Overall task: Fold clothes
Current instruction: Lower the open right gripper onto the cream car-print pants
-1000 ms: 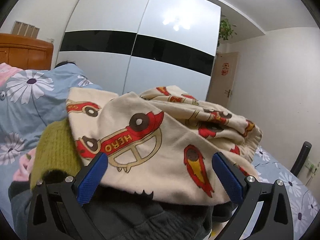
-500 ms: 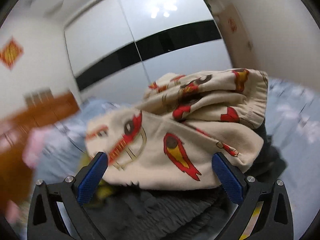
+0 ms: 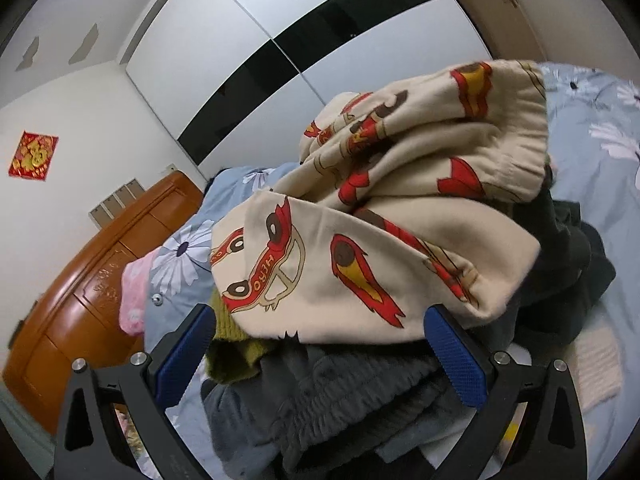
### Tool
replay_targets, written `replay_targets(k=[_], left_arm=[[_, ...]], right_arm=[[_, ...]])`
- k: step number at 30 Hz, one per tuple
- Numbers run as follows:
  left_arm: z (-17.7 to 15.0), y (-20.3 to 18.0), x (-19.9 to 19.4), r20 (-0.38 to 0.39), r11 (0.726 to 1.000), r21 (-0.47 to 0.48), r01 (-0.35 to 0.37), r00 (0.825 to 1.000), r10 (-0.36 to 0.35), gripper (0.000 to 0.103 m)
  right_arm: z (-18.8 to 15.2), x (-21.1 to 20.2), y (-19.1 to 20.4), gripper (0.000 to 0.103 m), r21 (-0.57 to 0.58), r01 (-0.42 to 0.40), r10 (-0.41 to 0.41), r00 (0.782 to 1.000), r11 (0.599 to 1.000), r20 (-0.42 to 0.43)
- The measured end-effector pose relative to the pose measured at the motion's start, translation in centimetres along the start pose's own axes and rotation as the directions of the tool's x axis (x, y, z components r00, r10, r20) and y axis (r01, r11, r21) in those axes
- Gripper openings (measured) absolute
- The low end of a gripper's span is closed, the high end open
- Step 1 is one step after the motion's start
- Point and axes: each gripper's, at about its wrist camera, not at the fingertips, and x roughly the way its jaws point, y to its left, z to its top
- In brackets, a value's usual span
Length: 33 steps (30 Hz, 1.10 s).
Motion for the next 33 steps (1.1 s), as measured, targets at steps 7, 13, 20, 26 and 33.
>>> replay_targets(k=[7, 13, 20, 26, 33], left_arm=[[0.1, 0.3, -0.1, 0.001, 1.000, -0.016, 0.001, 1.000, -0.001, 0.103], [0.1, 0.2, 0.2, -0.003, 1.000, -0.009, -0.020, 1.000, 0.020, 0.103], [-0.2, -0.2, 0.3, 0.003, 0.999, 0.016, -0.037, 0.999, 0.037, 0.103], [-0.3, -0.4, 0.5, -0.006, 0.999, 0.020, -0.042, 0.999, 0.042, 0.103], [-0.3, -0.4, 0.3, 0.004, 0.999, 0.022, -0.045, 0.999, 0.045, 0.103]], right_arm=[[-0.8, -0.9, -2.2, 0.103, 0.053, 0.031, -0.031, 0.999, 0.998, -0.011], [0.2, -1.1, -3.6, 0.103, 0.145, -0.027, 0.017, 0.997, 0.989, 0.073], [0.5, -0.2, -4.4, 0.103, 0.149, 0.025, -0.037, 0.996, 0.989, 0.077], [1.0, -1.0, -3.1, 0.103, 0.085, 0.054, -0.064, 0.991, 0.995, 0.121], [0.8, -0.5, -0.7, 0.103, -0.061, 0.151, -0.142, 0.981, 0.987, 0.134]])
